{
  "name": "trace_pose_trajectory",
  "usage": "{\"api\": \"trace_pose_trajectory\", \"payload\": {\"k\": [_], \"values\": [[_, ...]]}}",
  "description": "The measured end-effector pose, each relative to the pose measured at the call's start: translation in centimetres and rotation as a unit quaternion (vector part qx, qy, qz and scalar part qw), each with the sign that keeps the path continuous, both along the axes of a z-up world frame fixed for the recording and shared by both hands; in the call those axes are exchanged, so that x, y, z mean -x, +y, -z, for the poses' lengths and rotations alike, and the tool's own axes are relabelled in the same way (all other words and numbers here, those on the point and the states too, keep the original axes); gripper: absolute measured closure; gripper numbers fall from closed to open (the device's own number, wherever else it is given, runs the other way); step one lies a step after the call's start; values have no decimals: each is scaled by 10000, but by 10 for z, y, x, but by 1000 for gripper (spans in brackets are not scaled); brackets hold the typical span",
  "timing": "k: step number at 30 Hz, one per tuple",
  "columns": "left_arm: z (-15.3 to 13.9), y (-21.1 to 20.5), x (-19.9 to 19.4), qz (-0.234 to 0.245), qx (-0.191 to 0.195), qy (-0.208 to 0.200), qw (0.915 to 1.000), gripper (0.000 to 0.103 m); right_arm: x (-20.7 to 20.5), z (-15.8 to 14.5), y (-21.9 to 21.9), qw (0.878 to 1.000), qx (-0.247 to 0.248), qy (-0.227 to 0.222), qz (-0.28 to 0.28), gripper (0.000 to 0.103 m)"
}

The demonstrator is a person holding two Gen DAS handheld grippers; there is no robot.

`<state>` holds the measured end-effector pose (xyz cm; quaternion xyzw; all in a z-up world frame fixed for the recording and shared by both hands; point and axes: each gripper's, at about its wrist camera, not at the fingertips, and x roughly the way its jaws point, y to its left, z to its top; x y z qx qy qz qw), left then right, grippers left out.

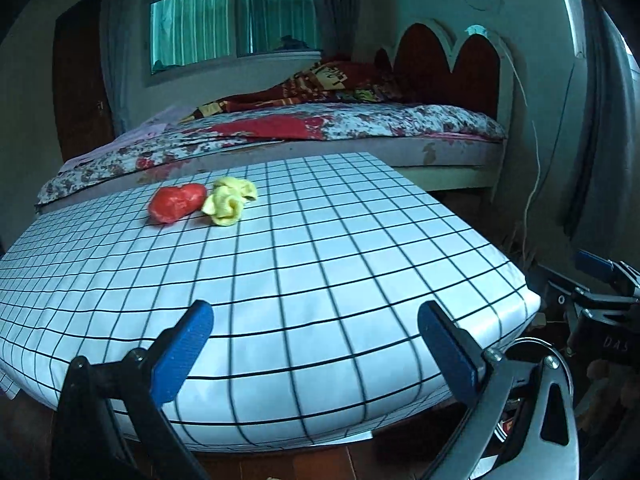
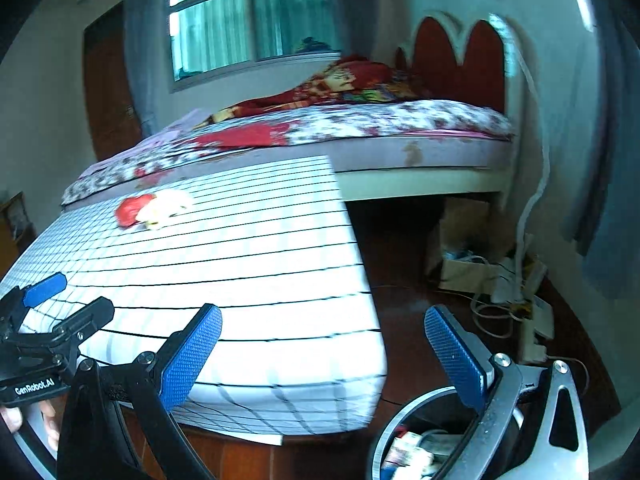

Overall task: Collect trash
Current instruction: 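Move both tools back toward the red bag and yellow towel on the mattress, then grasp the red plastic bag with the left gripper while the right grasps the yellow towel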

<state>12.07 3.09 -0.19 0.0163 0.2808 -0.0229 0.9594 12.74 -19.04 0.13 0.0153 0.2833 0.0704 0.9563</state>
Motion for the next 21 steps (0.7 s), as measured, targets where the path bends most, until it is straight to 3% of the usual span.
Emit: {"api": "trace_pose_trajectory", "payload": {"k": [8,11,16,21], "values": [[-8,76,-1,-706,-113,-41,9974,1,-27,5,69,9980,73,147,-610,1],[-13,102,-5,-924,-206,-15,9955,1,-45,4,89,9962,-126,326,-794,1],[-22,144,-20,-1213,-210,85,9924,1,-78,-3,145,9917,120,403,-1216,1],[-12,182,-47,-1424,-47,263,9895,1,-130,-10,199,9847,233,608,-1616,1]]}}
